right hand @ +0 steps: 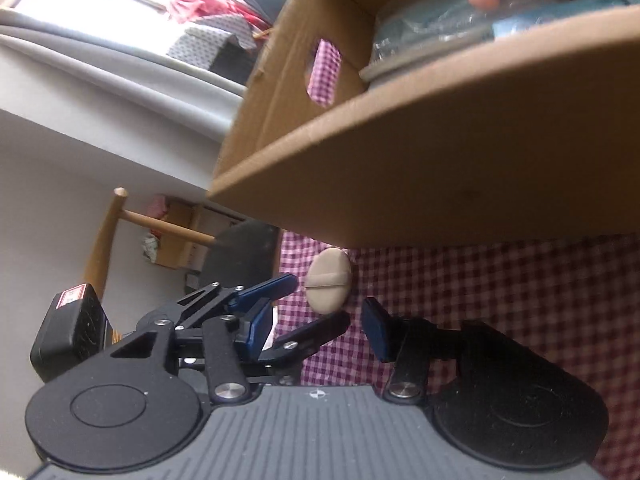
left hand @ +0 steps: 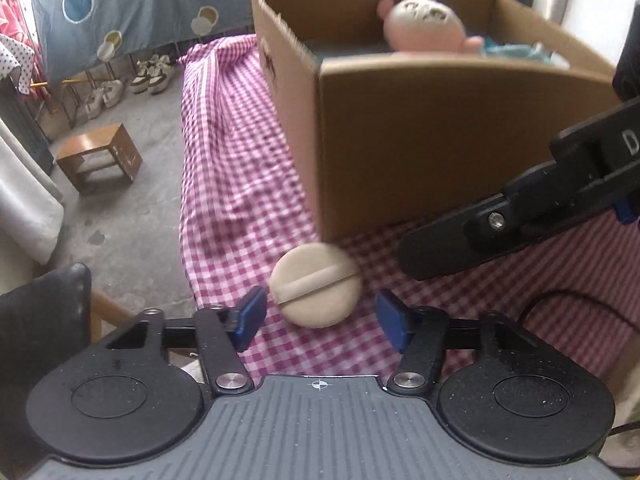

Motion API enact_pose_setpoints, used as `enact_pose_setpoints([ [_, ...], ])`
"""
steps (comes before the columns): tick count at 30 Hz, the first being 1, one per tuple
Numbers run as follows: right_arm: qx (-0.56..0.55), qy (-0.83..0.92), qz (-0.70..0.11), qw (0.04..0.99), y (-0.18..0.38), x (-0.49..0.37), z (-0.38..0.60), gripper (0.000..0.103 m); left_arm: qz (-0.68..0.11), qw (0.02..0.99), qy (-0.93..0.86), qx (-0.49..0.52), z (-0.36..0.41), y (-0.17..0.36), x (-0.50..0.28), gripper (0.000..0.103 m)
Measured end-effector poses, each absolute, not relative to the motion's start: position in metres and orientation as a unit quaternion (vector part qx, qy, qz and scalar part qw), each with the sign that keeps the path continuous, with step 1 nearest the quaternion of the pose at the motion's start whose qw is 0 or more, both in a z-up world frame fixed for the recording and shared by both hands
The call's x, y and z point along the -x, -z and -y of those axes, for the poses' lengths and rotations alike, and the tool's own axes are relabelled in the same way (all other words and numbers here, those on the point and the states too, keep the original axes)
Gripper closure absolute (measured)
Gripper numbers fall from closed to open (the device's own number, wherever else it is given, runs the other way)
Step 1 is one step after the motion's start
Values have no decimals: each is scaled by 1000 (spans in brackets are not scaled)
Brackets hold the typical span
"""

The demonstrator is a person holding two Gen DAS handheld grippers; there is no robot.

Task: Organize soft objects

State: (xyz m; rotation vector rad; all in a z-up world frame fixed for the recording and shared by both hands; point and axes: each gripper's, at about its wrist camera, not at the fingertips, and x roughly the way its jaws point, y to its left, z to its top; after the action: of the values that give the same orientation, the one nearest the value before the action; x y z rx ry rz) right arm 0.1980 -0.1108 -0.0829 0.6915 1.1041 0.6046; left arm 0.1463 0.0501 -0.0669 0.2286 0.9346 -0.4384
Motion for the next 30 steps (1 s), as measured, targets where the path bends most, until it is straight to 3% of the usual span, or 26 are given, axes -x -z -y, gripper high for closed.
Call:
enact_pose_setpoints([
  [3, -309, -264, -515, 754, 91, -204, 101, 52, -450, 862, 204, -118, -53, 79, -148, 55],
  [11, -312, -248, -524, 753, 102, -213, 81, 57, -429, 870, 228, -77, -69, 78, -146, 59],
  [14, -334, -246, -524, 744, 108, -214, 79, 63, -433, 863, 256, -37, -75, 78, -148, 59],
  [19, -340, -233, -521, 747, 108, -205, 86, 89, -429, 861, 272, -18, -76, 77, -144, 59],
  [30, -297, -313, -424, 796, 15, -167, 96, 93, -366, 890, 272, -5, -85, 16, -108, 59],
])
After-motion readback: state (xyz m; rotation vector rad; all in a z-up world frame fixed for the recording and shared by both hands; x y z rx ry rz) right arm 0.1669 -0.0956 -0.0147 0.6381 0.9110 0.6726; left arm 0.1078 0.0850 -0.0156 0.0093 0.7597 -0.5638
